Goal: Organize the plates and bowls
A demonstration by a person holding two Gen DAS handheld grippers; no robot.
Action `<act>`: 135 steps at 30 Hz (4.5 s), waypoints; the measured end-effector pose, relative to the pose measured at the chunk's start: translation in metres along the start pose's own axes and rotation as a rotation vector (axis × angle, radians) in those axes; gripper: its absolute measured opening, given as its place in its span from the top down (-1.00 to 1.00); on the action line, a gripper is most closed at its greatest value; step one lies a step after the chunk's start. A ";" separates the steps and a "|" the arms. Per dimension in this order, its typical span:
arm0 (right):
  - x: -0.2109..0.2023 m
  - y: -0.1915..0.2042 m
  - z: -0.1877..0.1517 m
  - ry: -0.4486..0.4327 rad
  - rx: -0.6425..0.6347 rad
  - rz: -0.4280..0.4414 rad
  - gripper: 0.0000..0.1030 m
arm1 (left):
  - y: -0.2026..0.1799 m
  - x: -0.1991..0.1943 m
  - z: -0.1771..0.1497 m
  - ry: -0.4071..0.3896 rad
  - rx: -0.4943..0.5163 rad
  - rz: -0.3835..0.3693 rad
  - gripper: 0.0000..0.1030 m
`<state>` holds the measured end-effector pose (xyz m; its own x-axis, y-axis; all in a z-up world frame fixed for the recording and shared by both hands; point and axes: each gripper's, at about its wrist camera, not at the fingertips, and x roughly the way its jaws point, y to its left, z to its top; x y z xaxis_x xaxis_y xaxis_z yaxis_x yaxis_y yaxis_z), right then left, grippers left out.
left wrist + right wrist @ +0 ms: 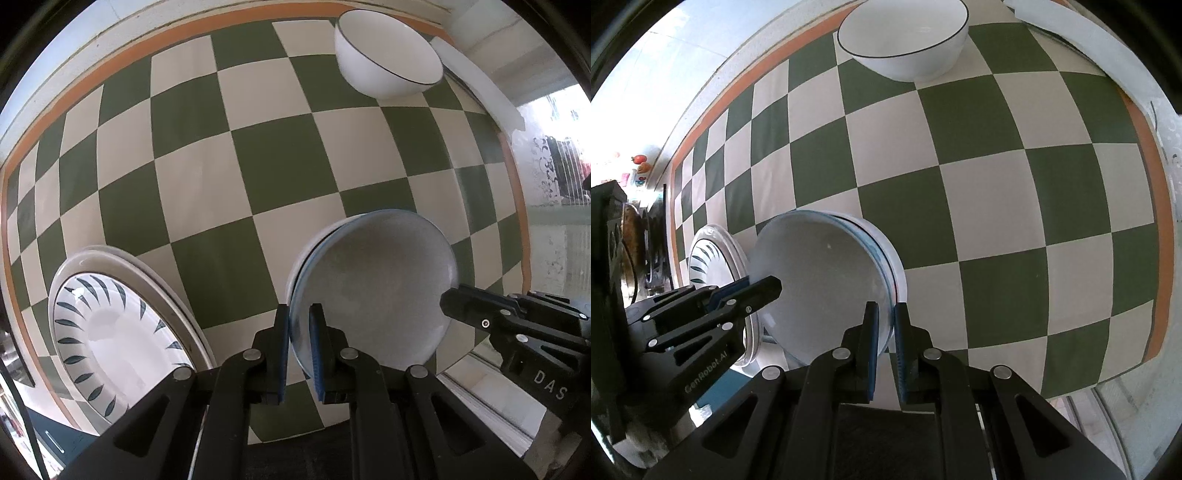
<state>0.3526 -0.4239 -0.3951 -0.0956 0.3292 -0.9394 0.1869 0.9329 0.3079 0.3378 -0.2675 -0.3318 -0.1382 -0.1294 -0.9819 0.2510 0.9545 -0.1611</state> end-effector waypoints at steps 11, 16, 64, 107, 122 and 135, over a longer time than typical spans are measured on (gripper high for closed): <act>-0.072 -0.019 0.036 -0.139 0.022 0.109 0.19 | 0.005 -0.069 0.037 -0.159 -0.103 -0.076 0.56; -0.094 -0.047 0.090 -0.213 0.092 0.134 0.13 | 0.010 -0.066 0.107 -0.159 -0.168 -0.113 0.55; -0.051 -0.047 0.186 -0.124 0.054 0.014 0.83 | -0.023 -0.024 0.174 -0.112 -0.076 -0.079 0.81; -0.022 0.008 -0.006 -0.040 0.013 -0.011 0.83 | 0.014 -0.017 0.001 -0.046 -0.069 -0.060 0.80; -0.012 0.006 -0.002 0.001 0.012 -0.030 0.80 | 0.007 -0.015 0.003 -0.055 -0.053 -0.010 0.80; -0.028 0.008 -0.009 -0.031 -0.005 -0.025 0.78 | 0.009 -0.032 -0.009 -0.075 -0.061 -0.010 0.78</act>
<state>0.3478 -0.4246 -0.3654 -0.0698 0.3014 -0.9509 0.1801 0.9414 0.2852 0.3360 -0.2524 -0.3013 -0.0674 -0.1571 -0.9853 0.1912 0.9672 -0.1673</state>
